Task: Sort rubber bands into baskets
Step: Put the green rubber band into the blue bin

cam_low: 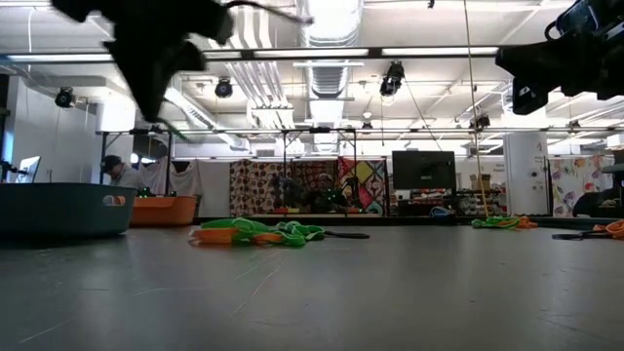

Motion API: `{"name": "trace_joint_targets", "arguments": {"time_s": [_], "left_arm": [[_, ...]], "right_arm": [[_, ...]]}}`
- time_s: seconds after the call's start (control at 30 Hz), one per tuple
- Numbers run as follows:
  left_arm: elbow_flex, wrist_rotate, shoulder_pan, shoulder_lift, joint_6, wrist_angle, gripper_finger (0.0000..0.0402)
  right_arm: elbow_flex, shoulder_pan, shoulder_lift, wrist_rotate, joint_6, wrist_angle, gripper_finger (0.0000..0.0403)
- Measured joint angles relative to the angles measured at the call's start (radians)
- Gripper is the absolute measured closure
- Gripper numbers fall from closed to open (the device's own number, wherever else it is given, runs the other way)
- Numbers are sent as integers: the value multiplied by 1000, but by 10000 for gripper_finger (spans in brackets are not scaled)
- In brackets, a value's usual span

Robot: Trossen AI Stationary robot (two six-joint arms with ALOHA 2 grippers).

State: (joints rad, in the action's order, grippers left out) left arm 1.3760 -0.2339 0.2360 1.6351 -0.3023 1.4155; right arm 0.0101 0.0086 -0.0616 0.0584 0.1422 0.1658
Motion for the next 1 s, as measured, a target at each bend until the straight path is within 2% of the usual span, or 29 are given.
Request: {"name": "trace_joint_targets", "arguments": {"time_s": [0.1, 0.27, 0.37, 0.53, 0.73, 0.83, 1.0], "left_arm": [[-46, -66, 0, -57, -112, 115, 401], [-189, -40, -19, -181, -196, 66, 401], [-290, -40, -39, -253, -252, 26, 401], [-443, -46, -81, -350, -312, -53, 401], [-589, 51, -148, -405, -342, -185, 401], [-639, 99, -209, -397, -303, -273, 401], [-672, 149, -282, -368, -251, -291, 401]], "right_arm": [[0, 0, 0, -12, 182, 8, 376], [0, -1, 0, -138, 136, 80, 376], [0, -1, -3, -164, 135, 122, 376], [0, 2, -34, -88, 202, 140, 376], [0, 32, -129, -51, 253, 162, 376], [0, 52, -205, -50, 230, 242, 376], [0, 76, -339, -23, 156, 440, 376]]}}
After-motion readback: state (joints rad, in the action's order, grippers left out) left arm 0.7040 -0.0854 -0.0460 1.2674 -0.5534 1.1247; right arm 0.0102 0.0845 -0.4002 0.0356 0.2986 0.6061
